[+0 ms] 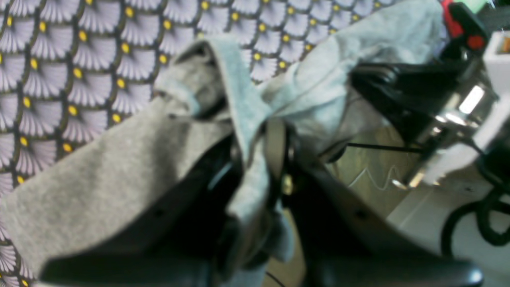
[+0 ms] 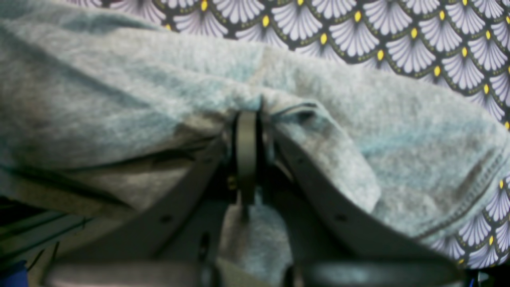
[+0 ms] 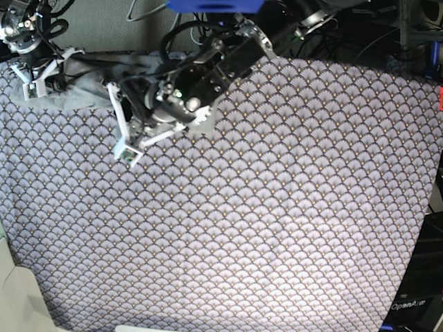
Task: Fold the T-shirt properly
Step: 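Carry the strip end with the left gripper over toward the right gripper, then release the folded end and raise the left gripper away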
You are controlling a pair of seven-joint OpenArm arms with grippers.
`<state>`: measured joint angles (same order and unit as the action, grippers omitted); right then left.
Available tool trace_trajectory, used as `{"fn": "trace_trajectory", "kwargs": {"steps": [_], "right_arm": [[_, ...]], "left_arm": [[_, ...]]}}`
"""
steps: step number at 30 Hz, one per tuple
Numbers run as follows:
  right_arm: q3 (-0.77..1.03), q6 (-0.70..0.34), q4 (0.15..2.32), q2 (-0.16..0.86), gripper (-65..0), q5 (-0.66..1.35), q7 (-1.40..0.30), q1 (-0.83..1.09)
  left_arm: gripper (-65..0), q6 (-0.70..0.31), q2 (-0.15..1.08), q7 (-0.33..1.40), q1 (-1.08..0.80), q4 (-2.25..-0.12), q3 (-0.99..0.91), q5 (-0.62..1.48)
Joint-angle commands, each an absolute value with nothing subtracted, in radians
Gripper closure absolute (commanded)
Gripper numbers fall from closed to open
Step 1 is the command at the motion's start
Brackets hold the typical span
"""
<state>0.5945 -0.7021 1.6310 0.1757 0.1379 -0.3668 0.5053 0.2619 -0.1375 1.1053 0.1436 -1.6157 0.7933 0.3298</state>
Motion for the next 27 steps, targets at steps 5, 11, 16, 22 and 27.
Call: {"fn": "trace_trajectory", "kwargs": {"steps": [5,11,16,22,27], "right_arm": [[0.602,-0.698,1.649,0.189,0.0,0.147,-0.349,0.509],[0.602,-0.698,1.649,0.191,0.0,0.147,-0.349,0.509],[0.602,-0.698,1.649,0.191,0.0,0.147,-0.349,0.509],[0.602,-0.698,1.649,0.191,0.0,0.147,-0.349,0.509],[0.602,-0.698,1.649,0.191,0.0,0.147,-0.349,0.509]], "left_arm": [[0.0,0.255,-0.157,1.086,0.177,-1.633,0.852,0.338],[0.0,0.254,-0.157,1.086,0.196,-1.633,0.872,0.348],[-17.6,0.252,-0.157,1.090,0.193,-1.646,0.872,0.348],[-32.8,0.240,-0.157,1.086,0.193,-1.667,0.872,0.389],[-32.8,0.160,-0.157,1.061,0.188,-1.695,0.863,0.403]]}}
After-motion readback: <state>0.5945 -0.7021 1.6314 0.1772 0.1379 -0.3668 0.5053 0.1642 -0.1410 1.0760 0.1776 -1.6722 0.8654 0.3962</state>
